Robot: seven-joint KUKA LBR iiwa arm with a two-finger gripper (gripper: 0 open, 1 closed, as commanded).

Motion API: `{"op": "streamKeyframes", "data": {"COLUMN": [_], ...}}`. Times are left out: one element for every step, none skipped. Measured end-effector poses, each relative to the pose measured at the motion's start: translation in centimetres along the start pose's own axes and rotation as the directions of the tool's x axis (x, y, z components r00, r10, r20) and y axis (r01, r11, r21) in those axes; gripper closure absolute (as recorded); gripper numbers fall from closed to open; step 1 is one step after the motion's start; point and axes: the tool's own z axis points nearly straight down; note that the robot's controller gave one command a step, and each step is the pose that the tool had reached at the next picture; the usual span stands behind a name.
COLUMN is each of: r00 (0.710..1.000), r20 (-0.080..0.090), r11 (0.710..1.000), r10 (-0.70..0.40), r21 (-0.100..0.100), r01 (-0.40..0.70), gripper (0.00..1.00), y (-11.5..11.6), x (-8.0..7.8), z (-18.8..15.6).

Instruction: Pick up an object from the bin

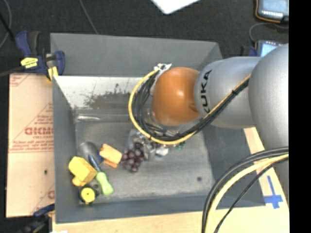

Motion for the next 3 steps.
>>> {"op": "streamKeyframes", "data": {"r00": [1.0,1.0,1.0], "r20": [-0.006,-0.009,-0.002], "r11": [1.0,1.0,1.0], "r10": [0.0,0.001,0.002], "r21": [-0.002,-0.002,0.0], "r01": [0.0,-0.001,-0.002], "gripper": [1.0,1.0,1.0], "y": [0.0,0.0,-0.1], "x": [0.2,0.2,0.0], "z": [-0.6,-2.7,-4.3]}}
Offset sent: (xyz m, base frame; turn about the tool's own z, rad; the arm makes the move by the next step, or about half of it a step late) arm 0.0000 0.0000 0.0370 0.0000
